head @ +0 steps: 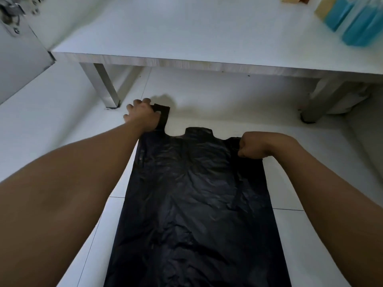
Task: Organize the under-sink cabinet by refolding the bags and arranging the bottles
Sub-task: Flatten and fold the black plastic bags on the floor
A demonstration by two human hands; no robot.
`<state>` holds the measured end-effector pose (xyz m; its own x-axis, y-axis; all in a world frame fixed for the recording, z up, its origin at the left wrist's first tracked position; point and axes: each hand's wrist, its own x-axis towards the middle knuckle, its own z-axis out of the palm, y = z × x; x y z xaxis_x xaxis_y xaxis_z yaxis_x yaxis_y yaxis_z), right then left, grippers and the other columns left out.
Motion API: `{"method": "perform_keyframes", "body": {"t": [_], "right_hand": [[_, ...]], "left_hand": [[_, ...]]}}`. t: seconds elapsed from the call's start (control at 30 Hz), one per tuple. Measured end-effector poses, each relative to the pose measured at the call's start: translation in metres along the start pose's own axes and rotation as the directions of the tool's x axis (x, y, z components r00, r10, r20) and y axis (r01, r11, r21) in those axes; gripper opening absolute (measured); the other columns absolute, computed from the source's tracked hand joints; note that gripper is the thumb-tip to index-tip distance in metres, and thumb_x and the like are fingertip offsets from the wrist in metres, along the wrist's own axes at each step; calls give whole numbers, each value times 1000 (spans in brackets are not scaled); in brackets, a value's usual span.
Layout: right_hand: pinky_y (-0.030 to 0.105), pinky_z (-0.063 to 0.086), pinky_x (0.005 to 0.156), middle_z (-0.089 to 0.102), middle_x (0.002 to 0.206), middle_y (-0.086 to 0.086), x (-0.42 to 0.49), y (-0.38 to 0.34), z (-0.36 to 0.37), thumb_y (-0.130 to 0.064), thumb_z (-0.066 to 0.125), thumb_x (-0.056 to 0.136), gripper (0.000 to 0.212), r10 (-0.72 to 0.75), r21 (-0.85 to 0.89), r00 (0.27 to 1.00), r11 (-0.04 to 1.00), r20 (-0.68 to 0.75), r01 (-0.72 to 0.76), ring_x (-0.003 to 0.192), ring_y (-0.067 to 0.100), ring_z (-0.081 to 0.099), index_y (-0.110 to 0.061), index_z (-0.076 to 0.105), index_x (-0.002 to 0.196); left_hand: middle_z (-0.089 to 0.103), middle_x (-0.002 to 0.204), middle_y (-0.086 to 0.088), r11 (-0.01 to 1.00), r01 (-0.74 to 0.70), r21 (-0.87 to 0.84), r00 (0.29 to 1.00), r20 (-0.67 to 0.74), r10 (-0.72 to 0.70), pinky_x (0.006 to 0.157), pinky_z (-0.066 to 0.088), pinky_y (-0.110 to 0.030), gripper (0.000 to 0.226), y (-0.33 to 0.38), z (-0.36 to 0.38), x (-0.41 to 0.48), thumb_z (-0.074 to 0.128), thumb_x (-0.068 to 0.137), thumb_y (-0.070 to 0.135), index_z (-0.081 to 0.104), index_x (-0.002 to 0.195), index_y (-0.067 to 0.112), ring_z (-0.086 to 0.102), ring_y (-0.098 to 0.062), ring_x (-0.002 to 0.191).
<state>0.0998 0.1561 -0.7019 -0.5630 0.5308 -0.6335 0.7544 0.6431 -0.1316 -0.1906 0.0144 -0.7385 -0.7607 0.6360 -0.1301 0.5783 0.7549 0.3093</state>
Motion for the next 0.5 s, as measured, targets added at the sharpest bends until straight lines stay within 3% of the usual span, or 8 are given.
{"method": "perform_keyframes", "body": {"t": [0.13, 0.2, 0.3, 0.37, 0.43, 0.5], "right_hand": [[29, 42, 61, 57, 75, 4, 8, 1, 1, -27, 60, 88, 25, 4, 5, 1000, 1000, 1, -4, 69, 21, 55, -12, 55, 70], [30, 43, 62, 59, 76, 4, 10, 1, 2, -28, 60, 88, 24, 4, 8, 1000, 1000, 6, -4, 71, 21, 57, -12, 57, 70], [30, 45, 64, 59, 80, 5, 12, 0, 2, -28, 61, 88, 22, -1, 10, 1000, 1000, 15, 1, 74, 22, 58, -11, 58, 74], [30, 44, 63, 59, 80, 5, 12, 0, 1, -27, 60, 89, 21, 3, 16, 1000, 1000, 20, -3, 73, 21, 57, -11, 59, 76], [29, 43, 62, 59, 78, 5, 10, -2, 2, -27, 60, 89, 22, 10, 22, 1000, 1000, 23, -10, 70, 20, 55, -10, 59, 75], [28, 42, 60, 56, 74, 4, 6, -5, 1, -26, 59, 89, 25, 16, -1, 1000, 1000, 18, -16, 67, 19, 53, -10, 56, 71]], "left_hand": [[11, 167, -6, 970, -225, 97, 958, 206, 201, 118, 24, -59, 73, -13, 7, 34, 52, 102, 34, 8, 160, 27, 11, -37, 151], [16, 166, -8, 954, -255, 158, 940, 271, 206, 118, 26, -57, 72, -15, 11, 43, 50, 103, 26, 7, 161, 27, 18, -38, 149], [34, 156, -15, 934, -273, 230, 947, 235, 219, 109, 38, -54, 70, -13, 9, 45, 54, 100, 25, 18, 159, 25, 34, -40, 139], [47, 144, -19, 948, -270, 169, 947, 224, 230, 98, 47, -44, 62, -13, 5, 46, 60, 95, 18, 36, 152, 19, 49, -38, 125], [59, 124, -23, 959, -263, 106, 950, 202, 238, 78, 48, -35, 39, -14, 1, 43, 60, 90, 10, 57, 129, 9, 56, -34, 100], [63, 105, -22, 966, -254, 57, 959, 145, 244, 67, 45, -31, 17, -15, -6, 33, 58, 89, 7, 62, 105, 4, 57, -33, 86]]}}
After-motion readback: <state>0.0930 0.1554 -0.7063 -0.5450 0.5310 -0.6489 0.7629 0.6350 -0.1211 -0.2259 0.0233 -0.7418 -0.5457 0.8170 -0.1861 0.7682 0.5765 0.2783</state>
